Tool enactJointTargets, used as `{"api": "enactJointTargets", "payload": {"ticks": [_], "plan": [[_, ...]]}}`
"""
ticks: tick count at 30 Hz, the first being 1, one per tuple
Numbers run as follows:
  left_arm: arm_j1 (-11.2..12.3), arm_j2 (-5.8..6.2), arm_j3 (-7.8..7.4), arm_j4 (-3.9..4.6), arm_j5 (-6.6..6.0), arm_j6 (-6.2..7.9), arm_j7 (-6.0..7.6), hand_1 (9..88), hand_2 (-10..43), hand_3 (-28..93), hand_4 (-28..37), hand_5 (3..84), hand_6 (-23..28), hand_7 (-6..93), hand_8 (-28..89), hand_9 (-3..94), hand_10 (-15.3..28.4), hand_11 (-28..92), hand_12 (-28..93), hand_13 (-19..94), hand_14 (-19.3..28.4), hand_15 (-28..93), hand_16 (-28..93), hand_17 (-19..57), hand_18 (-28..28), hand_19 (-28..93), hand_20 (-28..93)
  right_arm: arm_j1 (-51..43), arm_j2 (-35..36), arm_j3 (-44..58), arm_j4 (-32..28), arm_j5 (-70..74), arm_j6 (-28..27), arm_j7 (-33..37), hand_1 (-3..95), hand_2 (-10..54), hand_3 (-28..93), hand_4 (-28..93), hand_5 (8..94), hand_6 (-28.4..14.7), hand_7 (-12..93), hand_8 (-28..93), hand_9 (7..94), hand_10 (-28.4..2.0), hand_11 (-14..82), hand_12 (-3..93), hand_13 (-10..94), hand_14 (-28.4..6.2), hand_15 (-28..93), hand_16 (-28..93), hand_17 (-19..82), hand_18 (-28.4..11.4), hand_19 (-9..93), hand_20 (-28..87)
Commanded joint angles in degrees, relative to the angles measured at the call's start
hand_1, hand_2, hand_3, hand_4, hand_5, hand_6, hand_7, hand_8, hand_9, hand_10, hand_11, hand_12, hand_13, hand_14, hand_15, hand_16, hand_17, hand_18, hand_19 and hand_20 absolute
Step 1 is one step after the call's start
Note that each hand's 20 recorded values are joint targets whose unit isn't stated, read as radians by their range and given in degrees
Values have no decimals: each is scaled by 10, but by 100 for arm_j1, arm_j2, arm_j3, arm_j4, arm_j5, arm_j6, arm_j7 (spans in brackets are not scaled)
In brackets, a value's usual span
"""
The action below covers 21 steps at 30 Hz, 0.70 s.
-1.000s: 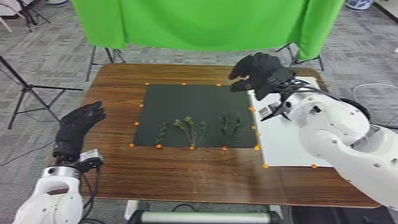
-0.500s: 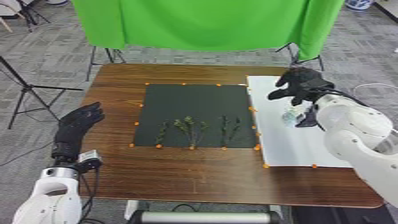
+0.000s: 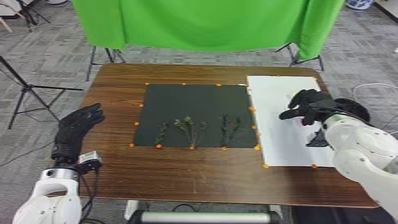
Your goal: Arrange flowers
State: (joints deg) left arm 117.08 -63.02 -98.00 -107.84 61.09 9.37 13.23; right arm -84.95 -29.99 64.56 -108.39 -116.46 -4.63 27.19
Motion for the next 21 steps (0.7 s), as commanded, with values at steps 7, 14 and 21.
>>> {"api": "enactJointTargets", "payload": {"ticks": [7,14,21], "plan": [[27,-58,62,-11,19,-96,-47,281,-84,701,-199,499,17,178,-86,468,130,191,105,376,166,254,7,65,136,124,209,387,-155,-485,366,-77,167,111,315,-95,674,-188,593,19,180,-74,680,-152,118,186,846,-58,461,326,578,-122,861,407],[-4,-73,80,7,14,-98,-28,281,-83,700,-200,500,17,177,-86,467,129,191,105,376,166,255,6,65,136,124,209,290,-203,-454,512,-80,140,164,369,-95,690,-181,606,18,191,-76,693,-147,128,185,851,-51,461,324,588,-113,857,400],[-7,-69,81,19,14,-90,-18,281,-83,701,-201,499,17,176,-86,467,129,191,105,376,166,254,6,64,136,126,210,298,-212,-706,705,-124,774,149,499,-95,636,-197,650,16,212,47,735,-135,162,197,877,-42,456,333,613,-98,844,401]]}}
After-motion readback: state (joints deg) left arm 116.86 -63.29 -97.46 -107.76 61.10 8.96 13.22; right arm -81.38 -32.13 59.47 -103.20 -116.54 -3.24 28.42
